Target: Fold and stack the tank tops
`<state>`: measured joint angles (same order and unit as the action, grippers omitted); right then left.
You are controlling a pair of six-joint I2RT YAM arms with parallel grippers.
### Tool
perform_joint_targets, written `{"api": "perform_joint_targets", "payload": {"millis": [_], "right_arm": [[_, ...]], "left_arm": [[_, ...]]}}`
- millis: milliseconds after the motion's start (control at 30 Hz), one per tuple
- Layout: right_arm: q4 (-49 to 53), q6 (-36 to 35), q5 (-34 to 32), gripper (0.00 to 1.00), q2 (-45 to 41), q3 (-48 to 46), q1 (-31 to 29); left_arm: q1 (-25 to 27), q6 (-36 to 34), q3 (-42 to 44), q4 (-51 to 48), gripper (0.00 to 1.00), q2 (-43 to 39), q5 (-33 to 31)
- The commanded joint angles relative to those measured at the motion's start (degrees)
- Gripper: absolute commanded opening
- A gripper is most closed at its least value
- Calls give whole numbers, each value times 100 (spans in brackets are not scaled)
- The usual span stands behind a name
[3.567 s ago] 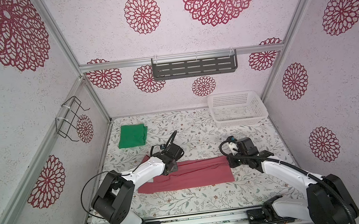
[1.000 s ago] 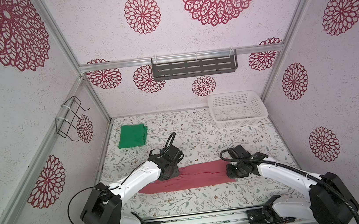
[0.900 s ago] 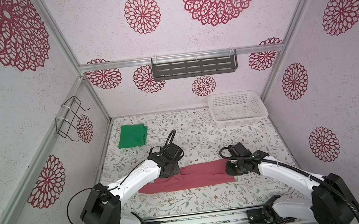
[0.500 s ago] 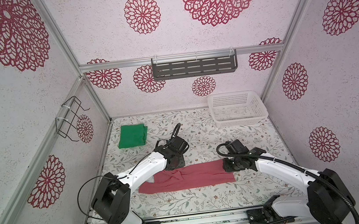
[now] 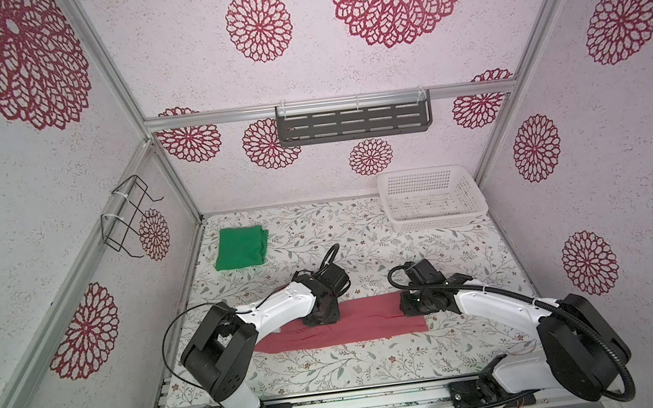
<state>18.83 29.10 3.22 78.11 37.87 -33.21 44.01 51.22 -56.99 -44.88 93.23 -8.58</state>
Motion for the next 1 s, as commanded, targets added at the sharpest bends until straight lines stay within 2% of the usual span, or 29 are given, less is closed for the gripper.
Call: {"api": "perform_joint_targets", "payload": {"millis": [0,233,400,600,800,967], "right_arm": [[-390,150,-283,26,69,-38,-27],[-646,179,-444,27,431,-148,-19],[-604,156,-445,27,392,-89,-19],[-361,69,-417,30,117,76,-19],[-346,14,-398,31,33,90,-19],[-481,34,-331,31,82,28,-19]], "left_arm": [[73,529,346,-103,41,-586,-222],[-163,1062,1370,413,41,-1155,-320],[-365,909,1196,-218,41,-1735,-672],[-1040,363,891,-575,45,-2238,-642],[-2139,-777,264,-320,47,-1561,-436],[-2416,-1557,-749,-234,48,-180,-507]]}}
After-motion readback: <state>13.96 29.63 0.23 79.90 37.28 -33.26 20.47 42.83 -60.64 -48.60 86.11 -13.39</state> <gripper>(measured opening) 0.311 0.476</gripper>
